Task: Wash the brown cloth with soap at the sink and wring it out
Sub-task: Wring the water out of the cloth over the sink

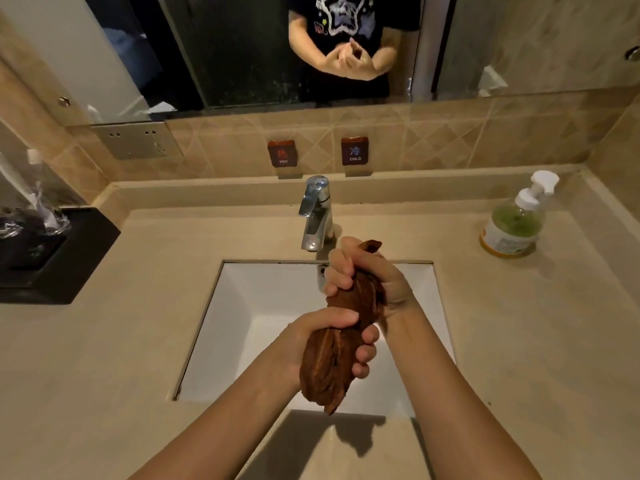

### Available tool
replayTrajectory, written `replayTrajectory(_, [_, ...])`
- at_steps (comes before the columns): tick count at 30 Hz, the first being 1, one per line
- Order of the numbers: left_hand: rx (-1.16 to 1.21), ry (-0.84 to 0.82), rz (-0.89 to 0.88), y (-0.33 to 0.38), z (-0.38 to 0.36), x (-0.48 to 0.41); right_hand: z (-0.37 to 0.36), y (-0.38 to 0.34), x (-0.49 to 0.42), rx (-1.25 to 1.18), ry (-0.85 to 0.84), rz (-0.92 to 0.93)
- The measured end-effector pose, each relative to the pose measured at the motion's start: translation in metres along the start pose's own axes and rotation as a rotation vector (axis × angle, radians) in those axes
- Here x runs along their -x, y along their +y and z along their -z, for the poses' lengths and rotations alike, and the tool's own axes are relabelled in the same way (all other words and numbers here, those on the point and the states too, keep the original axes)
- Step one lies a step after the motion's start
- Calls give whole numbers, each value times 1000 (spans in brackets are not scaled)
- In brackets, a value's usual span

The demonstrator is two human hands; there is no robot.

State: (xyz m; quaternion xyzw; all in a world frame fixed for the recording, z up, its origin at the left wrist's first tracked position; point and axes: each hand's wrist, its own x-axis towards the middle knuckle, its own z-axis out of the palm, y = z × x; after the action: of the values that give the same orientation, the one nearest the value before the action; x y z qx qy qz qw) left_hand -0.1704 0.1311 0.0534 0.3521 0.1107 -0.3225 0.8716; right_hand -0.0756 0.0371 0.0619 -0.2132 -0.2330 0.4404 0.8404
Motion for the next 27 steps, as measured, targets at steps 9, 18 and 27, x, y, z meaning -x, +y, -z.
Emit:
replayTrajectory(9, [-363,417,72,5,-14,-12,6,4,-3,466,649,-187])
replayTrajectory(18, [-514,740,-54,-29,7,-52,36,25,-7,1008,822,-357])
replayTrajectory(27, [-652,835,-50,-48,23,-67,41,36,-2,1236,842,-476])
